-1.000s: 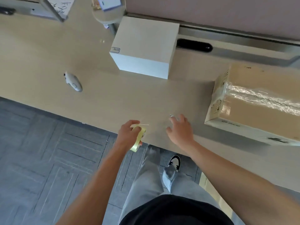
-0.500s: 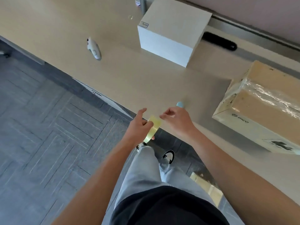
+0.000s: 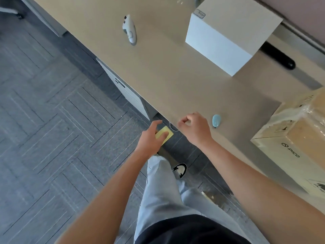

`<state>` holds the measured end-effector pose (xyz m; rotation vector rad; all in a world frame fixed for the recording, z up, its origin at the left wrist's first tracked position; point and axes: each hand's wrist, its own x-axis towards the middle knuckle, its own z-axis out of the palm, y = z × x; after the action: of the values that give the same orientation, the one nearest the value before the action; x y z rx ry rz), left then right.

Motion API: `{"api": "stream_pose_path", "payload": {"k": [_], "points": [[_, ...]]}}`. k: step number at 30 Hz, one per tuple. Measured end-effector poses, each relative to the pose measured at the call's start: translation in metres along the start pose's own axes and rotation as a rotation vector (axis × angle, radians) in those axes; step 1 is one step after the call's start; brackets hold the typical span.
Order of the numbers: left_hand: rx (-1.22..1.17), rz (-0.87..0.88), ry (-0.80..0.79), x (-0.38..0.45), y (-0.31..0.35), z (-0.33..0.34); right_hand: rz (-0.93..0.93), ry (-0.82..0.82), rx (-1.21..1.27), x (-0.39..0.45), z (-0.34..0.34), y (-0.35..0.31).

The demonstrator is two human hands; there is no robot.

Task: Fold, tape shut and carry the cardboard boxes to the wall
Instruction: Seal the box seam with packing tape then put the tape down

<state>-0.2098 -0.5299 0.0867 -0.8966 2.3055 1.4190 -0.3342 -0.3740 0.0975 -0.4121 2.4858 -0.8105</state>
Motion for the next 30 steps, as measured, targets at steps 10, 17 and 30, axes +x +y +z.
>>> {"api": "stream_pose_path", "payload": {"k": [10, 17, 30], "points": [[0.318, 0.211, -0.134, 0.029, -0.047, 0.020, -0.063, -0.021, -0.215, 0.043, 0.045, 0.032], [0.550, 0.291, -0.155, 0.054, -0.050, 0.034, -0.178, 0.121, -0.405, 0.057, 0.036, 0.039], [0.545, 0.205, -0.186, 0.067, -0.049, 0.052, -0.147, 0.141, -0.354, 0.054, 0.031, 0.056]]}}
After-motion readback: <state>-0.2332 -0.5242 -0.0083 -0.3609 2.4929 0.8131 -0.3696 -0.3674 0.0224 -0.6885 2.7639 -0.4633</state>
